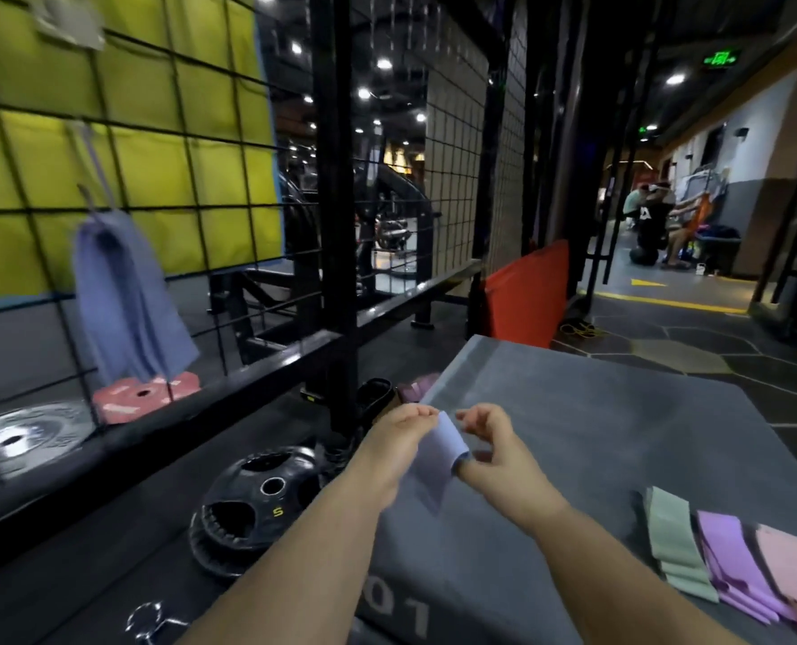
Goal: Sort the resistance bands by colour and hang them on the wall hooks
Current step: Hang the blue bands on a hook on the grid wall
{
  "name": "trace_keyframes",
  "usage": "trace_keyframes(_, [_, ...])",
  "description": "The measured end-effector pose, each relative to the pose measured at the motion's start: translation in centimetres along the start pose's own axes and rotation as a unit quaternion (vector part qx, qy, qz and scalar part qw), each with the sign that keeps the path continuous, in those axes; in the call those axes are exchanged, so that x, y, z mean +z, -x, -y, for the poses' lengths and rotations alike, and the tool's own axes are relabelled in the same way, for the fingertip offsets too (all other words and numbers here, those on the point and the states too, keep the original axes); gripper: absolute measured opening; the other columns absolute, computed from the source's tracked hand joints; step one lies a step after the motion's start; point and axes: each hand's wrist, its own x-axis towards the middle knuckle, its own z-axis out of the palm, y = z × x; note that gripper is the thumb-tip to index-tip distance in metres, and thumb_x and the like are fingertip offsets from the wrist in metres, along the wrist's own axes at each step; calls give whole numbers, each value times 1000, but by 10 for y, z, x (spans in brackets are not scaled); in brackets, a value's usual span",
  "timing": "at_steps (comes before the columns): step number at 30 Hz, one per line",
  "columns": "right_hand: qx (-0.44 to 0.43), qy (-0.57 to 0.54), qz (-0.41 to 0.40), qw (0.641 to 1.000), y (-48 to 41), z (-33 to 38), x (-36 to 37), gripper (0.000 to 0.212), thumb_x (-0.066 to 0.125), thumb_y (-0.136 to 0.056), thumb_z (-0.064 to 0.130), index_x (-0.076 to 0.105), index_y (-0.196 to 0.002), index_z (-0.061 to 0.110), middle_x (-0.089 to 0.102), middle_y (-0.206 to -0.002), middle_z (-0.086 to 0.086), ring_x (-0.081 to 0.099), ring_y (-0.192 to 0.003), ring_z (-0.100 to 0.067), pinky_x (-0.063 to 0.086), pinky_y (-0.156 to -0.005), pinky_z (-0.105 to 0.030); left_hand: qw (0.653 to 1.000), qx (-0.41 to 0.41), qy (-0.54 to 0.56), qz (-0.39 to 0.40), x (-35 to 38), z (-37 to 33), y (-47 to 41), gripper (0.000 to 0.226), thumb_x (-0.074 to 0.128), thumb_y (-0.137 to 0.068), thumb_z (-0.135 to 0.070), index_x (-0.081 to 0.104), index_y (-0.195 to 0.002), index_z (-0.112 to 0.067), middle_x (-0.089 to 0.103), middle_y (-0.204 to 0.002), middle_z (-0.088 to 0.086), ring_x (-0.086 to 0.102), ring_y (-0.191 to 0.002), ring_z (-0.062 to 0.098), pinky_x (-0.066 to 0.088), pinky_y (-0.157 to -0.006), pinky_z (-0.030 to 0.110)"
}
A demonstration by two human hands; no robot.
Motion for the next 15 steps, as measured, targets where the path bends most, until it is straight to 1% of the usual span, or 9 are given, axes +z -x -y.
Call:
trace_keyframes(1, [-9, -4, 23, 1000, -4, 9, 4, 40, 64, -70, 18, 44, -98, 38, 52, -117, 14, 49, -114, 0, 46, -91, -26, 1000, 4, 2, 13, -9, -4, 4, 9, 57, -88, -30, 65, -85, -26, 61, -96, -1, 55, -96, 16, 42, -84, 31])
trace_keyframes(3, [-24, -18, 70, 997, -11, 25, 12, 37, 64, -64, 19, 45, -93, 30, 54, -103, 9, 54, -95, -8, 47, -79, -25, 999, 15, 6, 35, -27, -11, 8, 8, 61, -82, -30, 67, -81, -25, 63, -93, 1, 56, -98, 22, 41, -87, 35])
trace_keyframes(4, [-33, -26, 91, 995, -14, 32, 17, 36, 65, -63, 19, 43, -92, 24, 52, -95, 6, 51, -84, -11, 45, -72, -25, 999, 22, 10, 38, -36, -14, 9, 9, 59, -87, -23, 66, -81, -22, 64, -91, 3, 56, -95, 22, 43, -84, 35])
trace_keyframes(6, [-48, -47, 118, 991, -19, 44, 26, 38, 67, -63, 18, 41, -91, 16, 47, -88, -1, 46, -78, -13, 42, -68, -29, 999, 26, 2, 34, -51, -21, 15, 16, 52, -93, -13, 64, -83, -17, 63, -86, 4, 57, -84, 19, 45, -73, 29])
trace_keyframes(7, [-50, -61, 128, 989, -22, 50, 30, 38, 68, -63, 19, 41, -88, 16, 48, -87, -3, 46, -78, -15, 41, -69, -31, 999, 27, -9, 32, -58, -25, 18, 15, 52, -93, -14, 64, -85, -17, 64, -86, 3, 58, -83, 18, 46, -72, 28])
trace_keyframes(8, [-50, -72, 135, 987, -24, 55, 34, 36, 69, -63, 19, 41, -85, 17, 49, -85, -4, 47, -77, -16, 41, -68, -33, 999, 31, -17, 30, -65, -27, 20, 13, 54, -93, -18, 65, -86, -17, 66, -88, 4, 60, -86, 18, 49, -75, 31])
trace_keyframes(10, [-52, -77, 139, 986, -29, 67, 43, 32, 68, -63, 17, 41, -80, 20, 46, -78, -3, 44, -72, -15, 38, -65, -30, 998, 45, -28, 14, -79, -32, 27, 11, 59, -90, -27, 67, -87, -21, 68, -93, 4, 62, -93, 19, 51, -86, 38])
trace_keyframes(13, [-70, -58, 125, 988, -36, 84, 57, 27, 65, -67, 19, 40, -75, 25, 40, -71, -1, 37, -67, -14, 33, -61, -29, 998, 62, -17, 0, -97, -41, 38, 16, 60, -91, -35, 63, -93, -19, 65, -84, 0, 59, -81, 15, 48, -76, 32])
trace_keyframes(15, [-87, -47, 112, 989, -40, 96, 66, 27, 65, -68, 21, 39, -69, 30, 38, -69, 1, 34, -66, -15, 31, -62, -34, 997, 72, -24, 5, -108, -48, 45, 25, 62, -87, -40, 59, -96, -18, 63, -85, -2, 57, -82, 14, 47, -79, 34])
